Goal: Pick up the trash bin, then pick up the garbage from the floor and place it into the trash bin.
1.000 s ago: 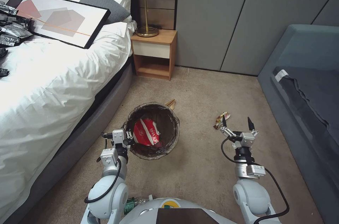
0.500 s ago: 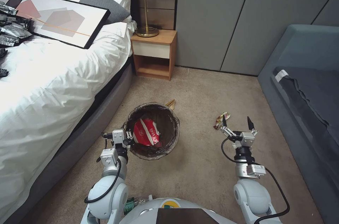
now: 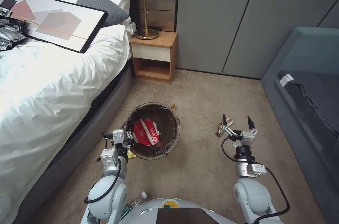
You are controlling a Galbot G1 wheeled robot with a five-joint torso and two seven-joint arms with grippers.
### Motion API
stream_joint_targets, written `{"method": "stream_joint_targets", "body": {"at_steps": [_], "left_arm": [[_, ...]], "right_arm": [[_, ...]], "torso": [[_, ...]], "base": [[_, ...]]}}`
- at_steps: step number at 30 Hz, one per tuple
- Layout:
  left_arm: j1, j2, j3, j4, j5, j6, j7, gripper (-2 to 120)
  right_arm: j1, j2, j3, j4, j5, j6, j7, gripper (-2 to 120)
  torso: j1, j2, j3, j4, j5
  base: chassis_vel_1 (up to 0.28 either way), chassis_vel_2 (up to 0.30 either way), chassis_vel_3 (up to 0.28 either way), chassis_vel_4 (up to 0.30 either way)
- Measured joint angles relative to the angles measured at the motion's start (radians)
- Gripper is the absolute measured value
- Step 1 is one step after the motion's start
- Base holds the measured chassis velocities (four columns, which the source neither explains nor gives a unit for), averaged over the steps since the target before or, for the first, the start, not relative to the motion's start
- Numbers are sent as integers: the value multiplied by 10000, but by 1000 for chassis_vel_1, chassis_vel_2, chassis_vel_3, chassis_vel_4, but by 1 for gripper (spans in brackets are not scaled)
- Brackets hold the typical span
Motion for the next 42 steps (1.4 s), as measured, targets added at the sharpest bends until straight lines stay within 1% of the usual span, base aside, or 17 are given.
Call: {"method": "stream_joint_targets", "body": {"at_steps": [19,21,22,23,25,31,35,38,39,41,42], "left_arm": [[-14,-10,-21,-9,8,0,6,0],[-12,-12,-36,-9,8,0,6,0],[-12,-12,-26,-9,7,0,6,0],[-12,-12,-26,-9,7,0,6,0],[-11,-12,-19,-9,6,-1,6,0],[-11,-31,-23,-9,10,-1,5,0],[-11,-33,-11,-18,11,0,5,0],[-8,-26,-26,-25,11,-1,4,0],[-8,-26,-26,-25,11,-1,4,0],[-8,-26,-30,-26,12,-1,5,0],[-8,-25,-29,-26,11,0,5,0]], "right_arm": [[79,20,58,-104,30,114,-24,98],[95,40,56,-211,23,315,-80,99],[191,69,76,-356,-159,583,-39,100],[191,69,76,-356,-159,583,-39,100],[350,96,184,-564,-551,919,57,100],[389,75,180,-598,-687,854,236,100],[406,60,167,-570,-752,534,367,100],[407,-3,159,-475,-748,-276,558,100],[407,-3,159,-475,-748,-276,558,100],[447,-68,149,-394,-613,-1018,652,100],[488,-118,116,-347,-433,-1558,734,100]], "torso": [[0,0,-1,2,0],[0,0,-1,1,0],[0,0,-1,0,1],[0,0,-1,0,1],[1,0,-1,3,1],[0,0,-2,0,0],[0,0,-2,-1,0],[0,0,-2,1,0],[0,0,-2,1,0],[0,0,-2,1,0],[0,0,-1,0,0]], "base": [[-130,131,130,-128],[-141,119,118,-124],[-138,103,98,-134],[-138,103,98,-134],[-92,78,93,-84],[-26,7,14,-16],[0,0,0,0],[0,0,0,0],[0,0,0,0],[0,0,0,0],[0,0,0,0]]}}
